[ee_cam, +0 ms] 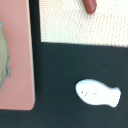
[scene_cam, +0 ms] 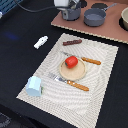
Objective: Interact with the objects in diverse but meaningful ways.
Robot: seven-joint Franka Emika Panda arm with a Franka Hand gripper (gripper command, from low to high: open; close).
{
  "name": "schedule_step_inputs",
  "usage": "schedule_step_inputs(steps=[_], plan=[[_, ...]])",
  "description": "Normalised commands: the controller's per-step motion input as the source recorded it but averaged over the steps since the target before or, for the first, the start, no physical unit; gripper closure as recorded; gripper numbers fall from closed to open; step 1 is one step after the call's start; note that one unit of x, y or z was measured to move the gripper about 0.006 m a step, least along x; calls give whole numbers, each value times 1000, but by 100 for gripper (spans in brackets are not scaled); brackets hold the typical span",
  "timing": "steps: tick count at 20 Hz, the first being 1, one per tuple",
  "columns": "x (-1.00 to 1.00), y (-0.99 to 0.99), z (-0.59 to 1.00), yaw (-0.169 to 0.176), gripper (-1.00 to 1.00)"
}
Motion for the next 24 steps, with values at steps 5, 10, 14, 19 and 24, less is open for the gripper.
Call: schedule_step_inputs(steps=[5,10,14,19,24], plan=[[43,-147,-255,166,-100],[154,-33,-258,87,-100],[167,0,-376,44,-100],[120,0,-407,35,-100],[26,0,-431,42,-100]])
